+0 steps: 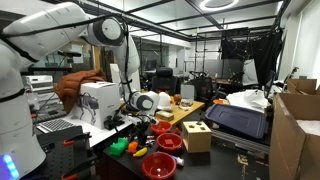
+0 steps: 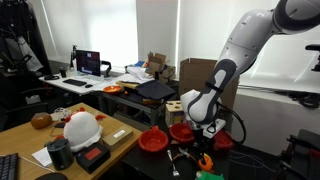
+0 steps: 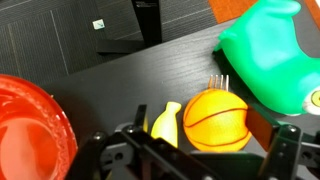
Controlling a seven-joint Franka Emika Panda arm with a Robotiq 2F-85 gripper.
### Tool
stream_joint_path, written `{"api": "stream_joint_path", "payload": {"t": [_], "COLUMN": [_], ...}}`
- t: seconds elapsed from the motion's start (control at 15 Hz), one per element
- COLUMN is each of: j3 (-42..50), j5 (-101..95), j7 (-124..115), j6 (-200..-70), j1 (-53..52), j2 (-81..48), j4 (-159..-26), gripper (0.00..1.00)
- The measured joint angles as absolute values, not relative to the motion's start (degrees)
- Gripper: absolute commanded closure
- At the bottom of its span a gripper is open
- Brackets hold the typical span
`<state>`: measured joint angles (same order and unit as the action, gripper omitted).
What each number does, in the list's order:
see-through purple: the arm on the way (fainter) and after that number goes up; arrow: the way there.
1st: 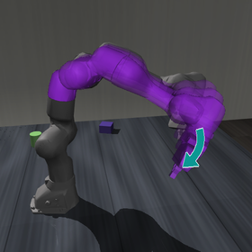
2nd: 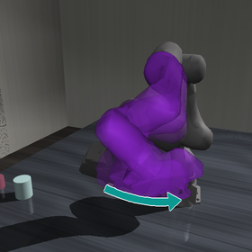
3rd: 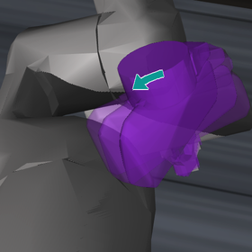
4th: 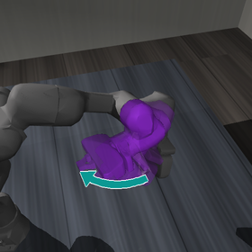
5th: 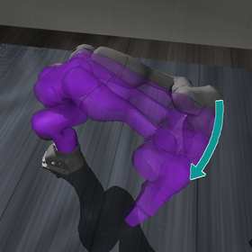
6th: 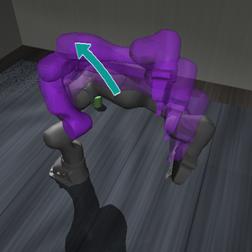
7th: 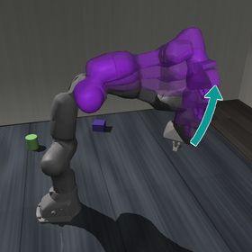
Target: Put the red block and orange toy into separate bowls
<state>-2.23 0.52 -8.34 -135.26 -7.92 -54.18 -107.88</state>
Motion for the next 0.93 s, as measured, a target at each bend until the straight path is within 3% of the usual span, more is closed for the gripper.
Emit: {"api": "stream_joint_path", "payload": {"t": [0.33,0.4,0.53,0.93], "j3": [-2.53,-2.63,-3.23,-5.79], "j5": [1.42,1.55,2.11,5.20], "j7": [-8.34,-8.29,-8.03,-4.87], "j6": [-134.79,-134.68,-134.65,-134.58], "j1": [-7.92,-7.90,-7.59,-4.62], "j2": [-55.35,-55.48,-55.60,-56.31], "j4": [-106.08,-105.87,-105.50,-104.10], "gripper": [0.00,0.25,0.34,0.80]}}
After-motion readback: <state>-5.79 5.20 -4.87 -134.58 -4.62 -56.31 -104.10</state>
